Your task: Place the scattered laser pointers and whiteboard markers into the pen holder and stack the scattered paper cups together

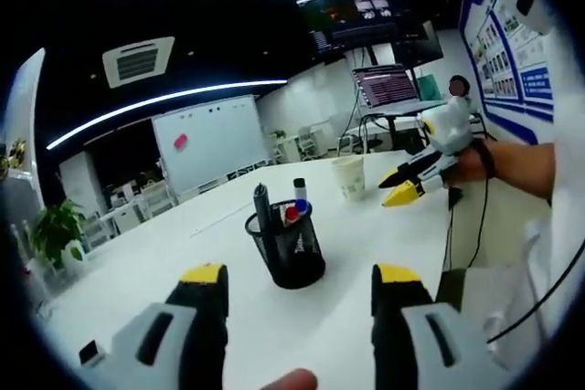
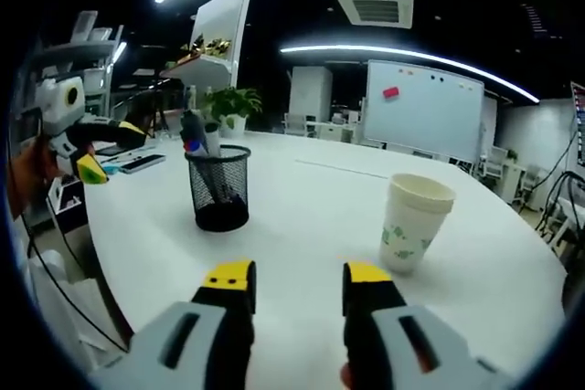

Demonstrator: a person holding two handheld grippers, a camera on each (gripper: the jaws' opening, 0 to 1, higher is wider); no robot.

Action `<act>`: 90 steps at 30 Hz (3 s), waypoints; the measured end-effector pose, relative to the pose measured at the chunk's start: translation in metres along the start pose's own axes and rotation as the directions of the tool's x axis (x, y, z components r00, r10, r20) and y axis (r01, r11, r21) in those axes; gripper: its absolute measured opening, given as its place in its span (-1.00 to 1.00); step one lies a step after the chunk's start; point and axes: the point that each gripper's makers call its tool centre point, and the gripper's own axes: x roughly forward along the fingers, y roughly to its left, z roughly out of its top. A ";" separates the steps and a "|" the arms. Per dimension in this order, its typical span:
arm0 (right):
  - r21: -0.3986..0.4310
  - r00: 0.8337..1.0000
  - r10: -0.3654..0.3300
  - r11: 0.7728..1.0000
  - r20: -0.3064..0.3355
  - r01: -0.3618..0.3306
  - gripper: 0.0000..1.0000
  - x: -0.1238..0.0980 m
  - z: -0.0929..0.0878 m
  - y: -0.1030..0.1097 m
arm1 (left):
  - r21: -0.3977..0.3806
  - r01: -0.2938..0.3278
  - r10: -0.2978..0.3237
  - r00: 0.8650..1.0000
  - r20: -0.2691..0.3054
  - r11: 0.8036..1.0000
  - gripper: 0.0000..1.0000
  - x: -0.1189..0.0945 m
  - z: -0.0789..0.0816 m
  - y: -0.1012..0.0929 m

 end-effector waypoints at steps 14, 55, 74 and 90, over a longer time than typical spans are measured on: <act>0.005 1.000 -0.027 1.000 -0.011 0.027 -0.14 0.002 -0.003 -0.008 | -0.016 -0.002 0.003 1.000 0.010 1.000 0.26 -0.003 0.002 0.002; 0.050 0.987 -0.148 0.987 -0.065 0.151 0.07 0.001 -0.027 -0.051 | -0.065 0.017 -0.013 0.998 0.058 0.998 0.21 -0.001 0.016 0.003; 0.084 0.974 -0.222 0.971 -0.053 0.226 0.15 -0.003 -0.031 -0.077 | -0.060 0.012 -0.008 0.998 0.069 0.998 0.21 -0.004 0.020 0.004; 0.076 0.973 -0.226 0.970 -0.042 0.229 0.16 0.006 -0.034 -0.081 | -0.072 0.019 -0.015 0.998 0.065 0.997 0.21 -0.003 0.017 0.003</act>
